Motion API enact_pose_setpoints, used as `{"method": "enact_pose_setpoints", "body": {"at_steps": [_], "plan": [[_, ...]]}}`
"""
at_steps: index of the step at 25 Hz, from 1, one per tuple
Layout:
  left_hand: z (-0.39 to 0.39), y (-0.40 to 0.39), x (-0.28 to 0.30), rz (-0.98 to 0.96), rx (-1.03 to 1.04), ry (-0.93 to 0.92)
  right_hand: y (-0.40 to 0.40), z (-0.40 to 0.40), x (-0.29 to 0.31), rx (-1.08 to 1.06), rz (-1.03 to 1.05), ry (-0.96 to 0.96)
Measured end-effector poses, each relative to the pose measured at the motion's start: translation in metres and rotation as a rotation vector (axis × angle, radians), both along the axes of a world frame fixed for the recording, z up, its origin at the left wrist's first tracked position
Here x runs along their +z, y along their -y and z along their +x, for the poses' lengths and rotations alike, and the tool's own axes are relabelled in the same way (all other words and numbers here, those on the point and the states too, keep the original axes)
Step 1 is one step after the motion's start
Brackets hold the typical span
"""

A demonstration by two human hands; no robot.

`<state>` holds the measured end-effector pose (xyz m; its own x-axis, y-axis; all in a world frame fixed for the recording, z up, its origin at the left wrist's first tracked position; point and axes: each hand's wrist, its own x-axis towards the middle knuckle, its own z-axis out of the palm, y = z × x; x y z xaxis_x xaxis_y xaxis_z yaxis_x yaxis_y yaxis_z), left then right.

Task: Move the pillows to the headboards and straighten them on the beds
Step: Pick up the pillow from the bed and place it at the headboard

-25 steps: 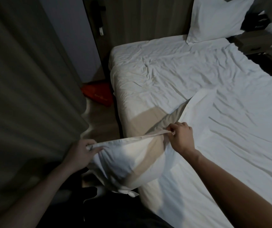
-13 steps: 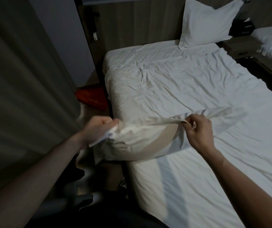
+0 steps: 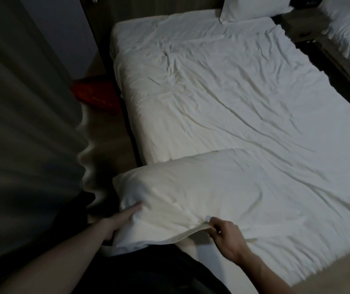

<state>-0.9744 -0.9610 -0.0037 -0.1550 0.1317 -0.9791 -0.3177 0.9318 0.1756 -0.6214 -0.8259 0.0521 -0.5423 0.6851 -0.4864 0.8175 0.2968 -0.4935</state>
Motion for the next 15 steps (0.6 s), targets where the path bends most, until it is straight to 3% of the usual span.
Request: {"method": "enact_pose_setpoints", "body": {"at_steps": [2,4,7,12,15], "plan": [[0.007,-0.016,0.003,0.092,0.166,-0.105,-0.003,-0.003,-0.001,0.082,-0.050,0.094],[0.016,-0.033,0.022,0.191,0.202,-0.250,-0.006,-0.009,0.002,0.219,-0.154,0.130],[0.025,-0.046,0.047,0.467,0.118,-0.442,-0.029,-0.023,0.008,0.100,-0.280,0.005],[0.047,-0.047,0.097,0.808,-0.230,-0.526,-0.115,-0.075,0.052,-0.168,0.103,-0.249],[0.058,-0.046,0.117,0.863,-0.346,-0.527,-0.177,-0.107,0.089,-0.252,0.131,-0.295]]}}
